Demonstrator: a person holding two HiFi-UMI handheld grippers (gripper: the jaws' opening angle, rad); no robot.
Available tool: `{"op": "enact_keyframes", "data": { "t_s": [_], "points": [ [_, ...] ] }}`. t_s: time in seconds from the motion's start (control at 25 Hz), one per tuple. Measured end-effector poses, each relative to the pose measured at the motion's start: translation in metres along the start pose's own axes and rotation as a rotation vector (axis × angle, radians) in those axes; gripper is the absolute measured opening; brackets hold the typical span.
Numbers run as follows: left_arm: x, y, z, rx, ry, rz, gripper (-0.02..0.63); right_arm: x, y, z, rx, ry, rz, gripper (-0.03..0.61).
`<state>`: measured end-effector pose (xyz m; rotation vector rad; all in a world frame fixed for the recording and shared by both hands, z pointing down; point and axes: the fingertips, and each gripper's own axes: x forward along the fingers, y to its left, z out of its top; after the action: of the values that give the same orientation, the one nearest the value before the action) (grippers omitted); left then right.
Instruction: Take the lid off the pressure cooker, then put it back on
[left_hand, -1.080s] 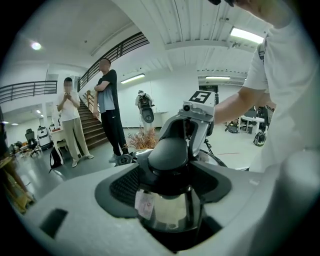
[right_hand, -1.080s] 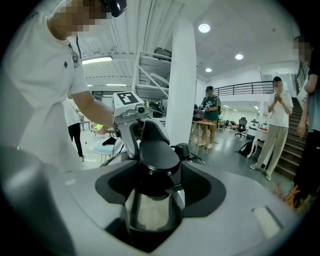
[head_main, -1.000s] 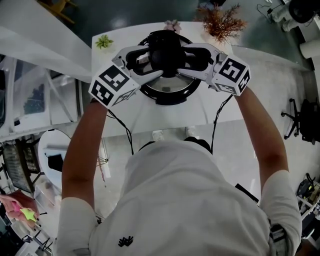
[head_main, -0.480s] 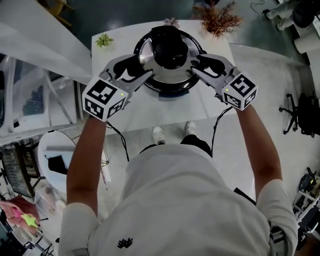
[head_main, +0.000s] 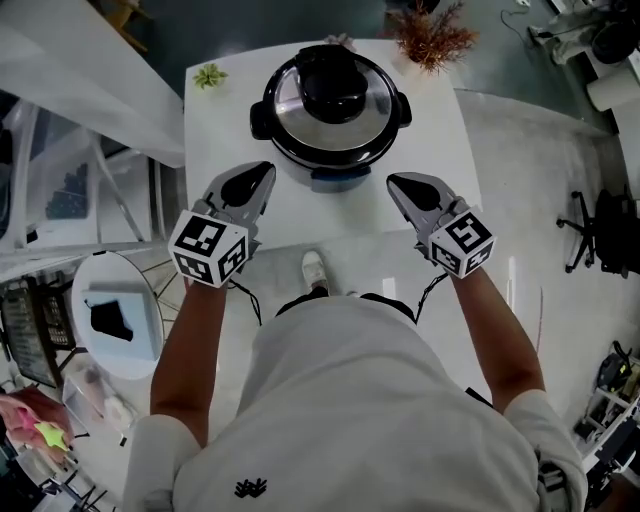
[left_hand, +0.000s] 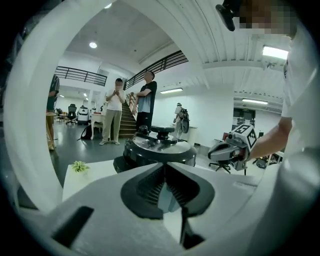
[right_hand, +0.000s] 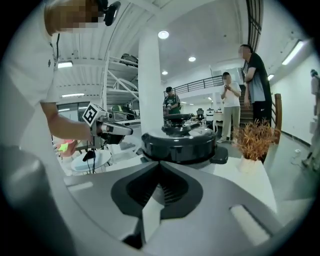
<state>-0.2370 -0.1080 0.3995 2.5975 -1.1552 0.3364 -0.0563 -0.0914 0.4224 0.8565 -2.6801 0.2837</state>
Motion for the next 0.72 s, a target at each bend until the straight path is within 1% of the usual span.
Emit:
{"op": "enact_keyframes", "data": {
  "t_s": [0.08, 0.2, 0.36, 0.48, 0.64, 0.72],
  "points": [
    [-0.008, -0.015, -0.012, -0.018, 0.009, 0.017, 0.006, -0.008, 0.015, -0.014, 0.043, 0.000, 0.016, 0.009],
    [-0.019, -0.045, -0.025, -0.039, 0.026, 0.024, 0.006, -0.023, 0.035, -0.026, 0.068, 0.005, 0.040, 0.009],
    [-0.032, -0.089, -0.043, -0.053, 0.060, 0.015, 0.006, -0.046, 0.060, -0.041, 0.052, 0.023, 0.089, 0.009],
    [-0.038, -0.120, -0.056, -0.069, 0.074, 0.020, 0.006, -0.066, 0.074, -0.051, 0.060, 0.019, 0.114, 0.009],
    [-0.047, -0.168, -0.068, -0.111, 0.067, -0.010, 0.006, -0.091, 0.096, -0.066, 0.053, 0.029, 0.156, 0.009],
    [-0.052, -0.188, -0.076, -0.117, 0.065, -0.011, 0.006, -0.100, 0.106, -0.073, 0.049, 0.033, 0.172, 0.010]
  ]
}}
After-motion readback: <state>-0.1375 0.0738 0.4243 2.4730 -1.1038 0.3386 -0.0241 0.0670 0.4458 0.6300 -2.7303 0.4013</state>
